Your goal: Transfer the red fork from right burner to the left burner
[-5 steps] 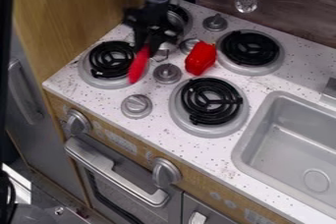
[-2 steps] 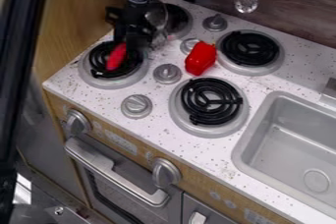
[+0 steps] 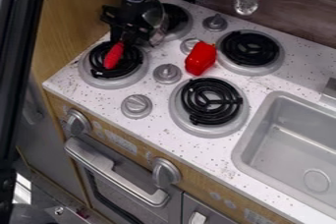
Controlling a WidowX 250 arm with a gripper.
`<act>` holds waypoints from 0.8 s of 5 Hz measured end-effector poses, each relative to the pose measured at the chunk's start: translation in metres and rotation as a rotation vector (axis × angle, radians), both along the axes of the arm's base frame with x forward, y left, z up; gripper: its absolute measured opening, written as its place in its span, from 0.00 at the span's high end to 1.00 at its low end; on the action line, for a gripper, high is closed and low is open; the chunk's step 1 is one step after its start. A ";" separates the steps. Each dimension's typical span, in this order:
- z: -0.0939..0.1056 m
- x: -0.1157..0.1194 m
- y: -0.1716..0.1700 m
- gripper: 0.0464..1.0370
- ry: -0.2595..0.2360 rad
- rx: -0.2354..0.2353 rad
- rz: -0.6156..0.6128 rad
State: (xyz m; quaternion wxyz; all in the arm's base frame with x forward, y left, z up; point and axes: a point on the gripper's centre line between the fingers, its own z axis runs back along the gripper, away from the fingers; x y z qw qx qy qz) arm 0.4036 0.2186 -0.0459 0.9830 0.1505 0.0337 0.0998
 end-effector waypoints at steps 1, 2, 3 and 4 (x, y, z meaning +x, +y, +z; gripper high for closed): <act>0.002 -0.014 -0.004 0.37 0.001 -0.035 -0.010; 0.007 -0.032 -0.016 0.10 -0.019 -0.062 -0.029; 0.033 -0.040 -0.025 0.04 -0.060 -0.075 -0.018; 0.036 -0.050 -0.032 0.04 -0.063 -0.088 -0.022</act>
